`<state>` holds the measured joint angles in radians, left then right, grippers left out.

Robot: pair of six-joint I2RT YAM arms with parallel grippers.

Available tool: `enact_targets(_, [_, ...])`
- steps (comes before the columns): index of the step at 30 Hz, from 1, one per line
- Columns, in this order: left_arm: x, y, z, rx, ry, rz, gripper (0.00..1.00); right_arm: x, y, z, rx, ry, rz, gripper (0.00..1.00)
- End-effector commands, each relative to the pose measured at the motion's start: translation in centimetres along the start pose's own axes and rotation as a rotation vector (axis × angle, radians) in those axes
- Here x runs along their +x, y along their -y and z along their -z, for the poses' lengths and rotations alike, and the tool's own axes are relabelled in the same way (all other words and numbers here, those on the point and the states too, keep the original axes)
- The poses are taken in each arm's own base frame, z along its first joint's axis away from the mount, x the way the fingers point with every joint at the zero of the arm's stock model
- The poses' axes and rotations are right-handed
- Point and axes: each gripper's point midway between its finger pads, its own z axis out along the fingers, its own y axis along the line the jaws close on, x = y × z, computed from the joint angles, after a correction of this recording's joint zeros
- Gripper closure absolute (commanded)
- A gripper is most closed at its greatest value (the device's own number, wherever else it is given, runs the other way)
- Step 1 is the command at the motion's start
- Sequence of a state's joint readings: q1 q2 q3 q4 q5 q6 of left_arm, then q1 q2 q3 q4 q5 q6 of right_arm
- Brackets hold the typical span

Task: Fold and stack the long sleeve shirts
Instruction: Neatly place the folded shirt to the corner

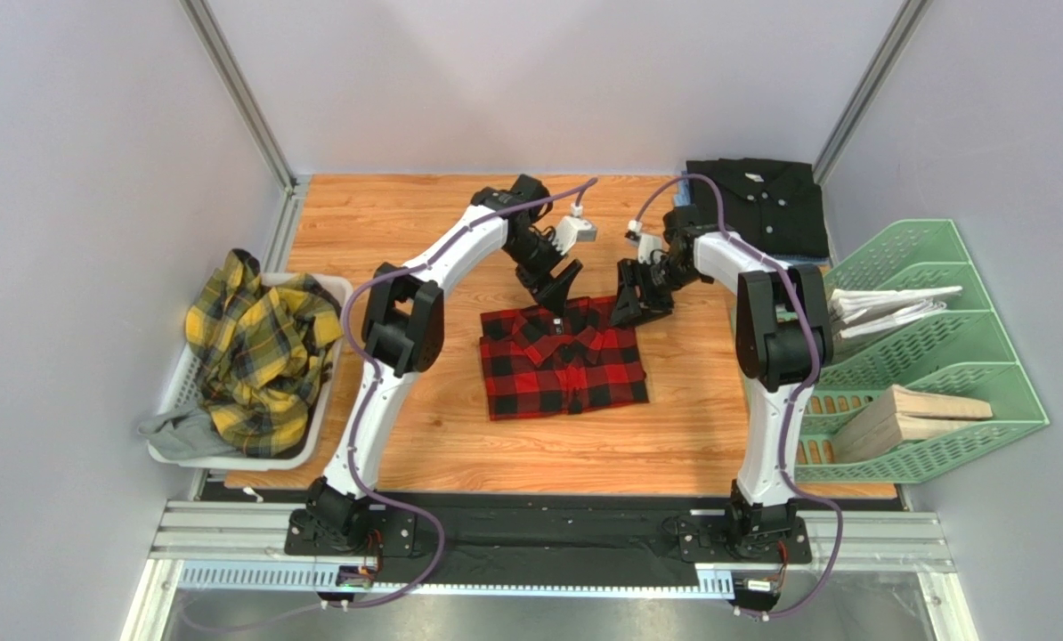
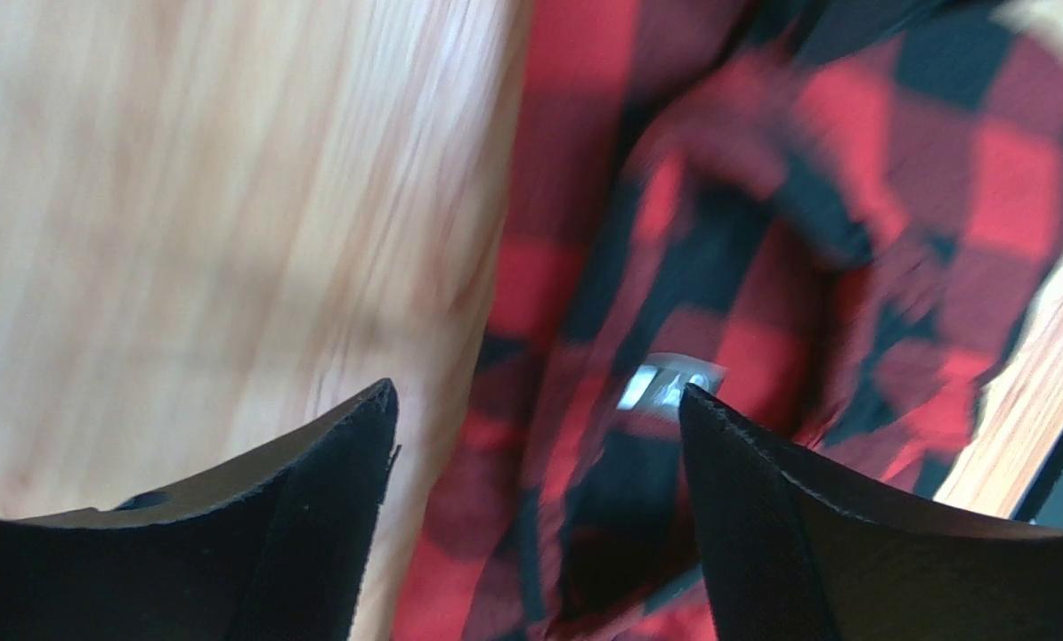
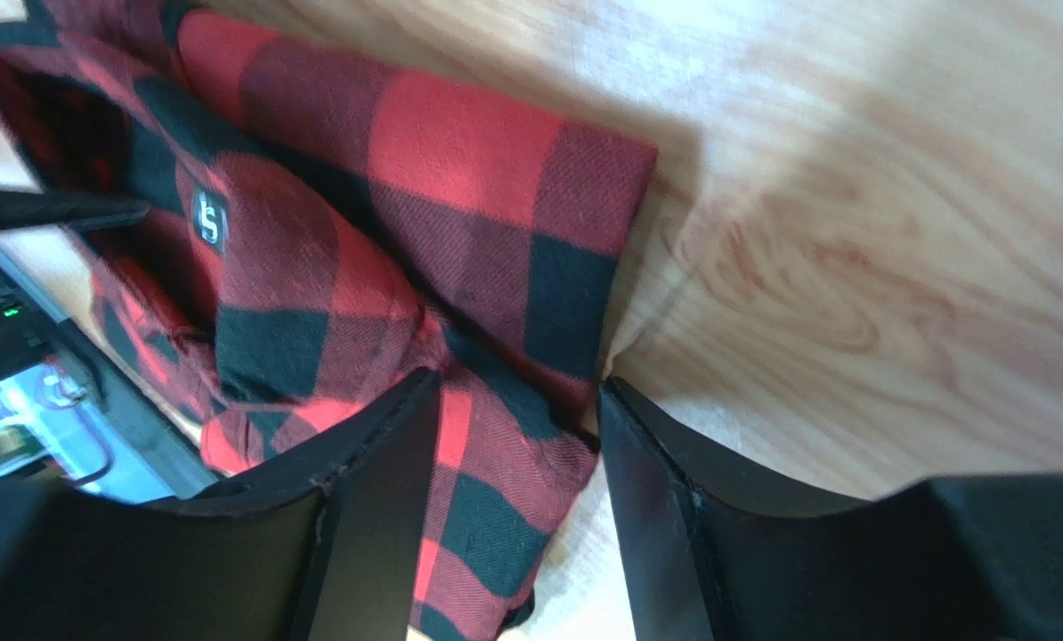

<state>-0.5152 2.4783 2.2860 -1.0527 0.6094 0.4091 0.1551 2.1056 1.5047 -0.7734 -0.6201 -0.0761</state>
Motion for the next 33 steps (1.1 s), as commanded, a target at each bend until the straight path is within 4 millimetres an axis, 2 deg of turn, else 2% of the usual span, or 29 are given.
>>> enact_targets(1, [2.7, 0.1, 1.0, -0.019, -0.096, 0.029, 0.24, -0.9, 0.0, -1.2, 0.052, -0.008, 0.090, 0.46])
enact_targets(5, [6.0, 2.9, 1.8, 0.030, -0.133, 0.044, 0.39, 0.7, -1.4, -2.4, 0.032, -0.058, 0.136, 0.50])
enact_targets(6, [7.3, 4.0, 2.3, 0.039, -0.134, 0.040, 0.40, 1.2, -1.7, -2.6, 0.023, -0.069, 0.148, 0.51])
enact_targets(9, [9.1, 6.2, 3.2, 0.065, -0.126, 0.038, 0.41, 3.0, -3.5, -2.7, -0.045, -0.094, 0.169, 0.52])
enact_targets(10, [9.2, 6.8, 3.4, 0.080, -0.118, 0.041, 0.41, 2.9, -4.1, -2.3, -0.065, -0.077, 0.182, 0.53])
enact_targets(11, [9.5, 6.9, 3.5, 0.079, -0.109, 0.042, 0.40, 3.8, -4.5, -2.4, -0.089, -0.089, 0.172, 0.53])
enact_targets(13, [8.6, 7.3, 4.0, 0.084, -0.073, 0.027, 0.33, 3.9, -5.5, -2.1, -0.131, -0.080, 0.167, 0.54])
enact_targets(16, [6.7, 7.0, 3.8, 0.088, -0.023, 0.028, 0.28, 4.0, -5.9, -1.6, -0.140, -0.075, 0.155, 0.52])
enact_targets(17, [5.2, 6.9, 4.3, 0.086, 0.002, 0.021, 0.27, 4.1, -6.1, -1.3, -0.140, -0.070, 0.149, 0.52])
enact_targets(19, [3.6, 6.9, 4.2, 0.120, 0.042, 0.024, 0.25, 4.1, -6.1, -0.7, -0.145, -0.059, 0.126, 0.49])
enact_targets(20, [1.8, 7.0, 4.7, 0.121, 0.083, 0.007, 0.24, 3.8, -5.9, 0.0, -0.146, -0.039, 0.101, 0.48])
enact_targets(22, [0.3, 7.1, 4.5, 0.158, 0.117, 0.023, 0.21, 3.7, -5.8, 0.7, -0.163, -0.019, 0.064, 0.43])
enact_targets(23, [-1.4, 7.3, 5.0, 0.162, 0.149, 0.003, 0.21, 3.4, -5.3, 1.2, -0.160, -0.002, 0.030, 0.42])
enact_targets(25, [-1.9, 6.6, 3.6, 0.165, 0.136, 0.057, 0.20, 3.4, -5.2, 1.9, -0.174, 0.021, 0.006, 0.40])
enact_targets(26, [-3.1, 6.8, 3.4, 0.165, 0.147, 0.051, 0.20, 3.2, -4.9, 2.3, -0.170, 0.035, -0.013, 0.39])
enact_targets(29, [-3.0, 6.0, -0.1, 0.157, 0.100, 0.101, 0.24, 3.5, -4.2, 2.9, -0.163, 0.051, -0.042, 0.39])
enact_targets(33, [-2.6, 6.3, -2.8, 0.152, 0.059, 0.086, 0.31, 4.1, -3.1, 3.1, -0.136, 0.057, -0.059, 0.35])
